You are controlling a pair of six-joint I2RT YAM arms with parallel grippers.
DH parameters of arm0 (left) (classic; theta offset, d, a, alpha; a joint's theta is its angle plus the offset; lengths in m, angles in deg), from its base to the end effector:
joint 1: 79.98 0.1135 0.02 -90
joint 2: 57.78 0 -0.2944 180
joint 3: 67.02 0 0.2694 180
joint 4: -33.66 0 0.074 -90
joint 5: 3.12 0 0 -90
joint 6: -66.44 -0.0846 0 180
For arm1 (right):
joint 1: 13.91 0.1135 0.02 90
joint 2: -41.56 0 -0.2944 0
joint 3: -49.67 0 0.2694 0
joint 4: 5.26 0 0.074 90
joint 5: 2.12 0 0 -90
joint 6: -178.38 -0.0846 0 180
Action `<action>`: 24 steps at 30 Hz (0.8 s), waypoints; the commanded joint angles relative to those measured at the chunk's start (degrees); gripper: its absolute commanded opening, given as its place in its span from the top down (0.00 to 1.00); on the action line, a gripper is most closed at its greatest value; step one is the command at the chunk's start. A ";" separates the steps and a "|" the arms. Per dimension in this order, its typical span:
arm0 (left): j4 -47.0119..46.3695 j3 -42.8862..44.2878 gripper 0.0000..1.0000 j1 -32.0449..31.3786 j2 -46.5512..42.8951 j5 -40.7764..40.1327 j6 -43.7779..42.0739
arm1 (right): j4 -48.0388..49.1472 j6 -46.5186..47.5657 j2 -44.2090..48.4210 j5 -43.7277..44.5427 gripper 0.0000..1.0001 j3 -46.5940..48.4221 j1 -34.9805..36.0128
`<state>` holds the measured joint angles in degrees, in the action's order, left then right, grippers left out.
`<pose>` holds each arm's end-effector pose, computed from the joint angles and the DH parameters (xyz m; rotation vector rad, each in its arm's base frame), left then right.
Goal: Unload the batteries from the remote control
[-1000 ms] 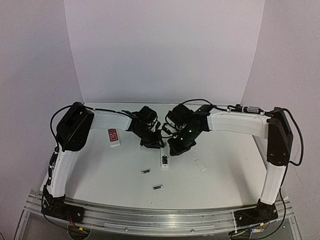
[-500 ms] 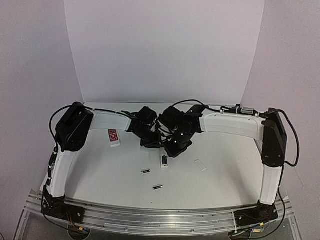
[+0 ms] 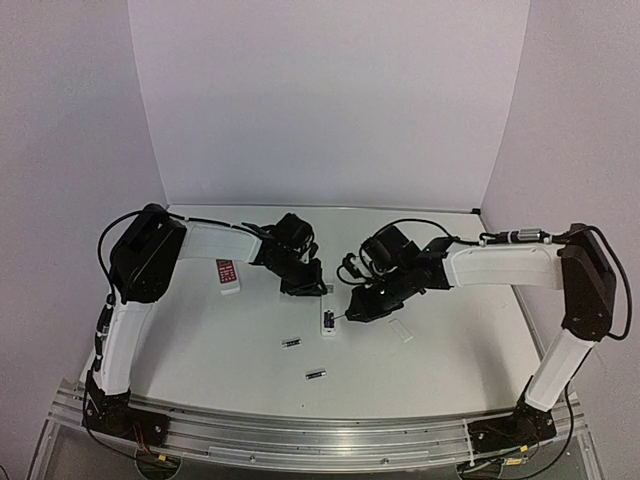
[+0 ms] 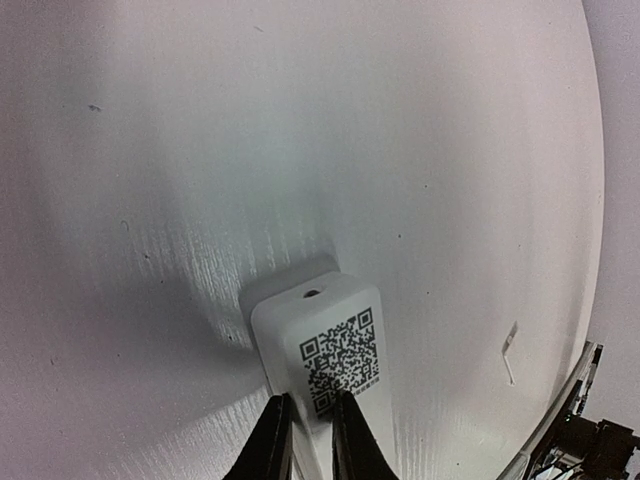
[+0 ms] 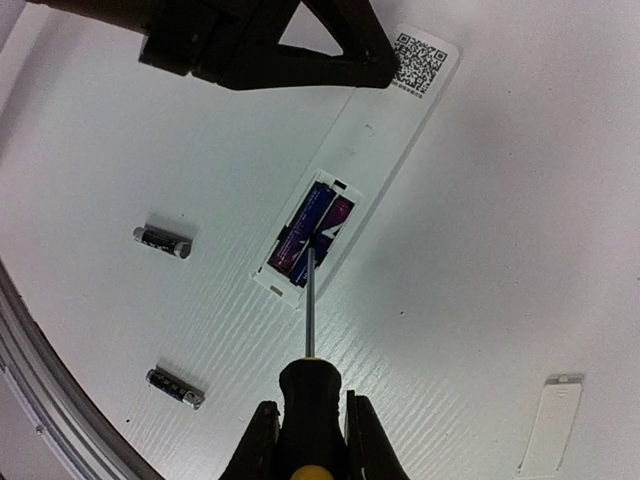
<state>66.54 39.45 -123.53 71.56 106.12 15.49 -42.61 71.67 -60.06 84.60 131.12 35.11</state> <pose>0.3732 -0.3933 0.1093 0.2528 2.7571 -0.9143 0.2700 0.3182 0.1753 -0.7598 2.5435 0.4834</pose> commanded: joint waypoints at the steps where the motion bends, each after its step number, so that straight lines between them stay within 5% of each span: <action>1: 4.85 -3.08 0.87 -1.80 4.68 -1.91 -0.85 | 8.99 -3.61 -6.26 -9.47 1.00 -9.04 -1.77; 15: 4.79 -6.78 0.91 -1.18 4.37 -2.46 0.08 | 42.37 -14.62 -7.16 -13.49 1.00 -28.00 -6.00; 24: 5.08 -8.33 0.92 -1.19 3.13 -3.24 0.37 | 42.96 -13.58 -5.34 -9.59 1.00 -27.54 -5.86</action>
<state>61.08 35.31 -123.96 71.51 106.48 15.73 10.02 59.54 -62.75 66.96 105.52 28.80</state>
